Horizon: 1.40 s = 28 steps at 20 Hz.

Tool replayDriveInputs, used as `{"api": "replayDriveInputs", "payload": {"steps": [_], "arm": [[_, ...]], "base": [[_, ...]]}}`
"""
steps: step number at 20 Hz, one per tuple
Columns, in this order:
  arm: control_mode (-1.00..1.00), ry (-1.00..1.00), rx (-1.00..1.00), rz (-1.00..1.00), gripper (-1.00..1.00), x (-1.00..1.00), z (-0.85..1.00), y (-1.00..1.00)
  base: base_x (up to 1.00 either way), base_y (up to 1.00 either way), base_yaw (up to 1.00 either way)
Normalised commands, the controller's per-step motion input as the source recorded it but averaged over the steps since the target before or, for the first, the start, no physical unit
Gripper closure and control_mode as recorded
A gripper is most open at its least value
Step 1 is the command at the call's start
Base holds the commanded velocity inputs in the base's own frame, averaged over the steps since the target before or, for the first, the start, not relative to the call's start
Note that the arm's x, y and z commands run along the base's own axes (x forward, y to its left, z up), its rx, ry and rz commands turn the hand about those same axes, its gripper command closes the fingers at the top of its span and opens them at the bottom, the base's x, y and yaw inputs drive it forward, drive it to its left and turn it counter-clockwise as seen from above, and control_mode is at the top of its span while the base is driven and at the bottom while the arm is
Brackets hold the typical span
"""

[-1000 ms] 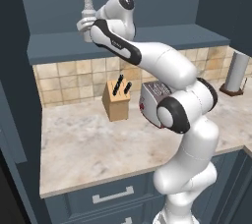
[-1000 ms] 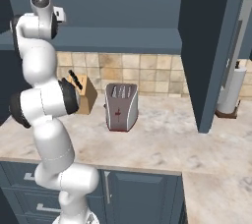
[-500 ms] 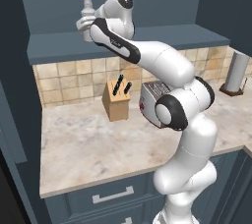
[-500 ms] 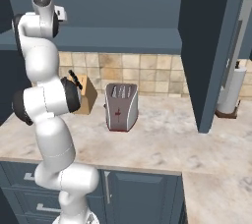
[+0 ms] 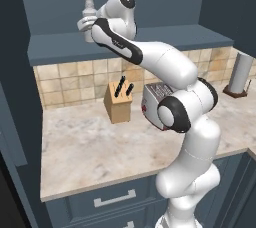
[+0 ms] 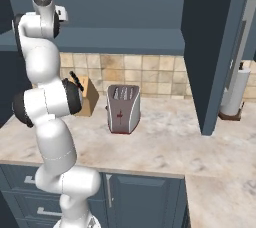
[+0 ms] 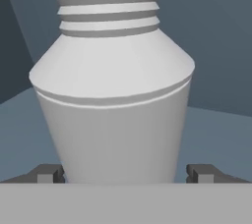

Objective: Move the cutting board and knife to the sink. Then move spray from the cabinet to the counter.

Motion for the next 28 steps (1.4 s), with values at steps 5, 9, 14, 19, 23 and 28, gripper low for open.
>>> {"api": "replayDriveInputs", "payload": {"steps": [5, 9, 14, 19, 23, 28], "arm": [[-1.0, 0.0, 0.0, 0.0, 1.0, 0.0, 0.0, 0.0], [-1.0, 0.0, 0.0, 0.0, 1.0, 0.0, 0.0, 0.0], [-1.0, 0.0, 0.0, 0.0, 1.0, -0.08, 0.0, 0.0], [-1.0, -0.03, 0.0, 0.0, 1.0, -0.73, -0.02, -0.02], [-1.0, -0.06, 0.0, 0.0, 1.0, -1.0, -0.04, -0.04], [-1.0, -0.08, 0.0, 0.0, 1.0, -0.96, -0.01, -0.04]], "base": [[0.0, 0.0, 0.0], [0.0, 0.0, 0.0], [0.0, 0.0, 0.0], [0.0, 0.0, 0.0], [0.0, 0.0, 0.0], [0.0, 0.0, 0.0]]}}
